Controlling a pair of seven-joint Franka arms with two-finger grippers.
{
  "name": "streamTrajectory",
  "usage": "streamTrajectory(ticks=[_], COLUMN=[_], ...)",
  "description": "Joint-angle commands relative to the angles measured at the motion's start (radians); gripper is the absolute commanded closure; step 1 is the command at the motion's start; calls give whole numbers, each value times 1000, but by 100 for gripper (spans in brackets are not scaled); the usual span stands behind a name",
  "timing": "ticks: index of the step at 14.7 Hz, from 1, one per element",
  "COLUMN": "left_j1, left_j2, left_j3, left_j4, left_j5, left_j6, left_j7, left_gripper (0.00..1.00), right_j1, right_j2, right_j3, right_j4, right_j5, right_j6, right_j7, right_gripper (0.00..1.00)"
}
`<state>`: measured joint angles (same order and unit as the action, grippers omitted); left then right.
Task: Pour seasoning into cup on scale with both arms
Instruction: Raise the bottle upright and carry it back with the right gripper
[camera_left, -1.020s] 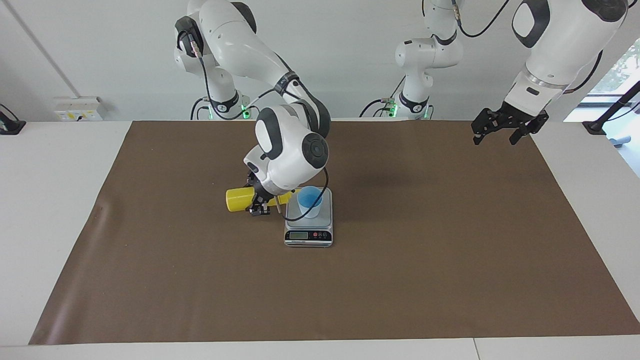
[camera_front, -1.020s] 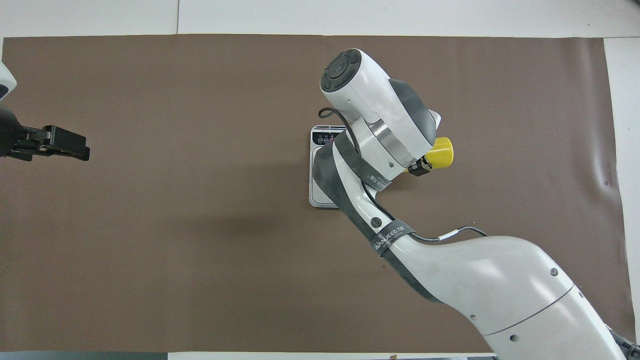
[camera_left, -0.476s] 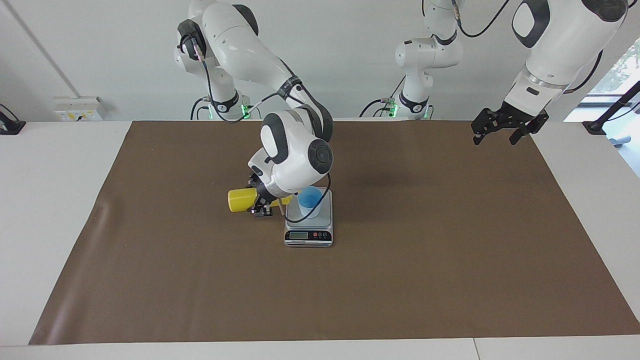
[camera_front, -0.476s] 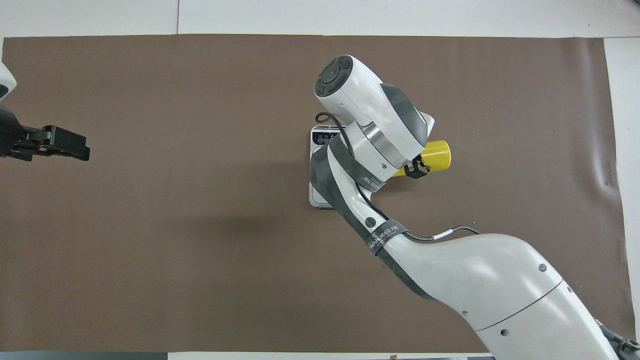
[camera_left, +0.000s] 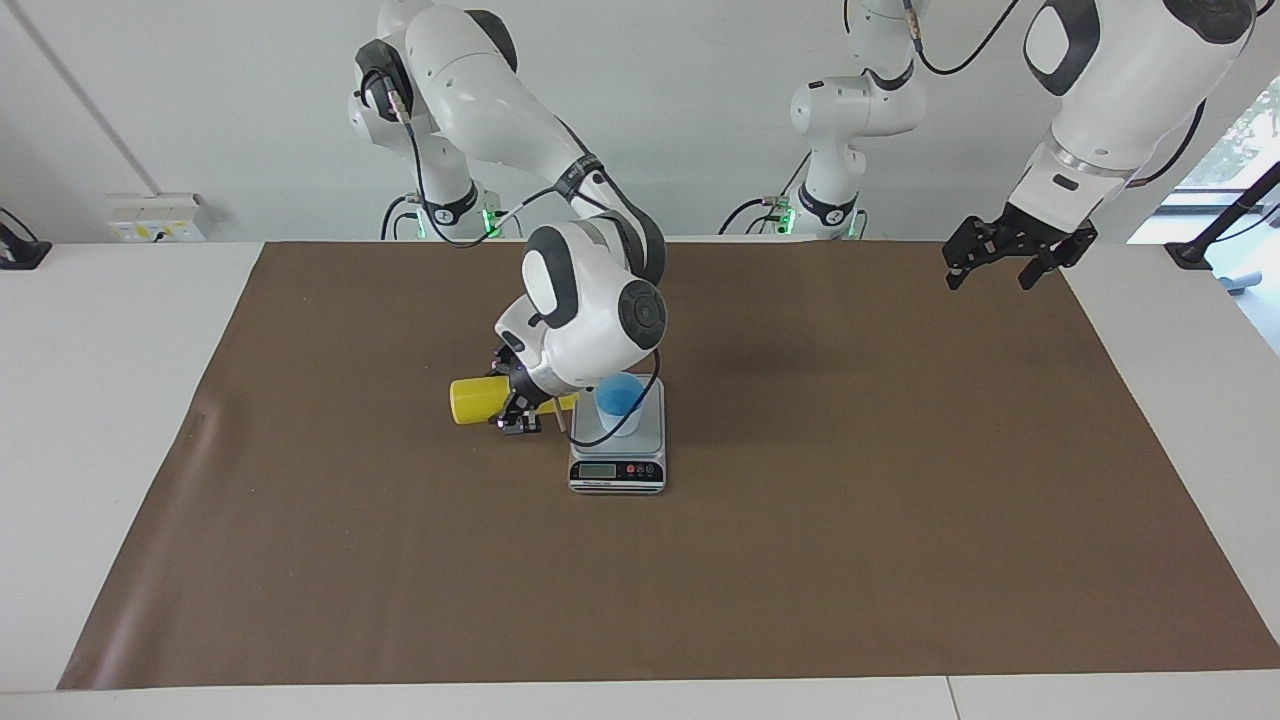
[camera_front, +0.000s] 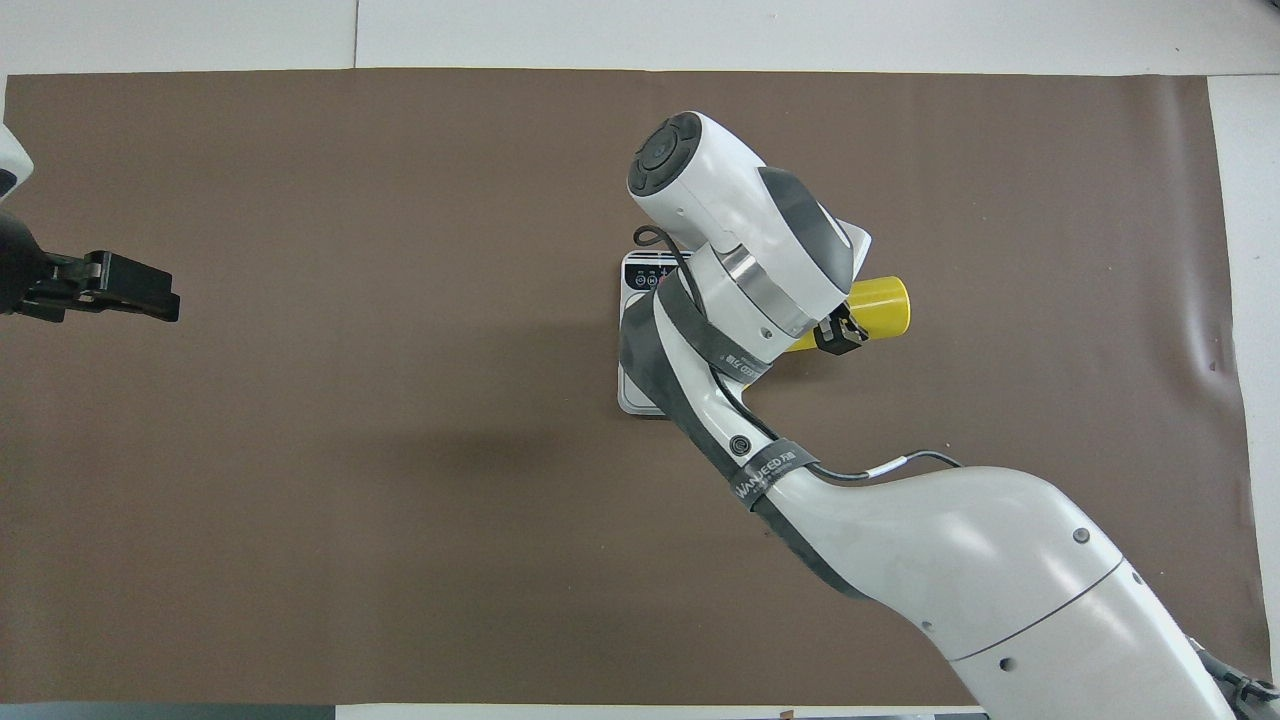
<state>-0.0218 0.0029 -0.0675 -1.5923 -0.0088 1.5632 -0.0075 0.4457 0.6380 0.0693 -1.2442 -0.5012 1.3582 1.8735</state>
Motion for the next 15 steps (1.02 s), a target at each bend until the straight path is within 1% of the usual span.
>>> streamTrajectory(ticks=[1,3,10,13,14,15], left_j1=[10,10,10,10,10,10], left_j2=[-24,-24,-24,-24,-24,-24], left_j3=[-2,-2,-2,-2,-2,-2], left_j4=[-21,-23,-23,-23,-23,-23], left_j5=[-17,-17,-17,-17,-17,-17], left_j6=[-3,-3,-3,-3,-3,-3], left_j7=[15,15,17,15,15,15], left_gripper=[0,0,0,0,0,0], right_j1=[-4,-4,-5,-51,-70,-100], right_j2=[29,54,46,8,-21,-61], right_j3=[21,21,21,29,29,27], right_j4=[80,140,140,140,134,117], right_j5=[-37,-36,-24,39,76,146], right_j6=[-50,-77,-108,-110,-104,-99], right_j7=[-22,-30,-63,-88,-120,-144], right_gripper=[100,100,100,100,100,100])
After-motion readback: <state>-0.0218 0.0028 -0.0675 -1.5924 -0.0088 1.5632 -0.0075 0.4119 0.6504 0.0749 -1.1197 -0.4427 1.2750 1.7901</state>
